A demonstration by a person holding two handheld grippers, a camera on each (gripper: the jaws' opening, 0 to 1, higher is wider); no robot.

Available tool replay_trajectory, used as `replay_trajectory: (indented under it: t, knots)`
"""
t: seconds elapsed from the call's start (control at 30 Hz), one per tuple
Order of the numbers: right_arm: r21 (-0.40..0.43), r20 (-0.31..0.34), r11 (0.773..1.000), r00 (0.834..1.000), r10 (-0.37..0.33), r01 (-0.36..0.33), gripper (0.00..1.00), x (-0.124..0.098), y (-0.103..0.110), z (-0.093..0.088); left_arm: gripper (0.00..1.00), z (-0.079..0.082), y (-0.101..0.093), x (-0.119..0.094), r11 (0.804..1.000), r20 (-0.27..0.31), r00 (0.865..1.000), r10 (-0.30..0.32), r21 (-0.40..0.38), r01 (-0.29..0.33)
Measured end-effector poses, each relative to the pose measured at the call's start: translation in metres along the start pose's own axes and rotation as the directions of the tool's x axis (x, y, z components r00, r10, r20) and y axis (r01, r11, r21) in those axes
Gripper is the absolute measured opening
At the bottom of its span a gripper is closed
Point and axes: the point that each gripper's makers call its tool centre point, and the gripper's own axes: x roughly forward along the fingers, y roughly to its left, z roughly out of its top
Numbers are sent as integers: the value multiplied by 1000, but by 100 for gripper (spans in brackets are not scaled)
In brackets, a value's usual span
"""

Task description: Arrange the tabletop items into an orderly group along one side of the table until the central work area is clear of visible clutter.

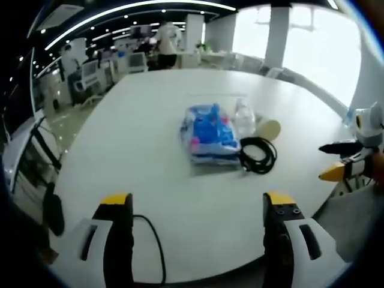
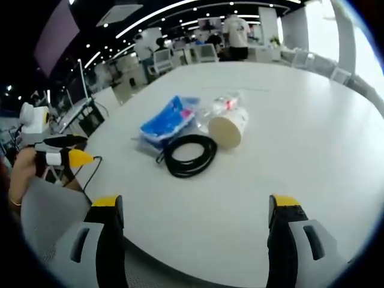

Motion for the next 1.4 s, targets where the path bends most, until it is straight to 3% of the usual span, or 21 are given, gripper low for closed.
replay_trajectory:
  t: [0.33, 0.87, 1.1, 1.4]
  knots:
    - [-7, -4, 1000, 1000, 5, -5, 99, 1, 3, 0, 86, 0, 3, -1, 1000, 3, 1000, 8, -7, -8]
    - [-27, 57, 999, 998, 18, -16, 99, 0, 4, 22, 85, 4, 4, -1, 1000, 15, 1000, 11, -6, -11]
    - [-53, 82, 999, 997, 15, -10, 99, 5, -1, 42, 85, 6, 0, 0, 1000, 29, 1000, -7, -4, 7]
    - [-134, 171, 991, 985, 20, 3, 99, 15, -10, 80, 84, 8, -2, 0, 1000, 34, 999, -18, 8, 18]
